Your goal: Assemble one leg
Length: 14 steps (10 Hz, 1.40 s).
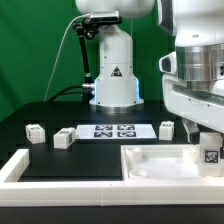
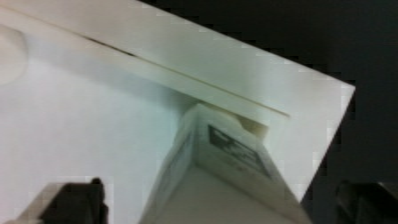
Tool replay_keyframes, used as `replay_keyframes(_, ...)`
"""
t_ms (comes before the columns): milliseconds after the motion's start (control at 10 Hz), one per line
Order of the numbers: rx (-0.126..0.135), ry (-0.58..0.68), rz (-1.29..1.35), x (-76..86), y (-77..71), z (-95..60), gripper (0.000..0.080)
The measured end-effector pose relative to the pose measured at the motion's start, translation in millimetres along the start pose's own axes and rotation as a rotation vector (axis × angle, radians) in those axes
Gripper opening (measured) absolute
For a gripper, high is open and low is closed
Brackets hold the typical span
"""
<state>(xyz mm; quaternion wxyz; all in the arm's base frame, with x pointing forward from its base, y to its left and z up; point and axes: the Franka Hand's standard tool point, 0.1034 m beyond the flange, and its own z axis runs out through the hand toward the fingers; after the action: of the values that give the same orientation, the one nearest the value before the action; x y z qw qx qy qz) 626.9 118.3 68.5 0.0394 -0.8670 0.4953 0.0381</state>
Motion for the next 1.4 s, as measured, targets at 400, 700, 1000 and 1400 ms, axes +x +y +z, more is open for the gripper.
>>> replay_keyframes(400,-0.031,0.012,-0.379,-2.5,-2.0,-1.6,0.0649)
replay_keyframes(700,-0.035,0.012,-0.620,2.4,-0.4,-1.9,0.0649)
replay_keyframes(1000,-0.037,0.015,-0.626,4.0,0.2,-2.1,0.0300)
replay_keyframes(1400,-0.042,0.021,-0.608,10.1,2.9,-2.7,0.0300)
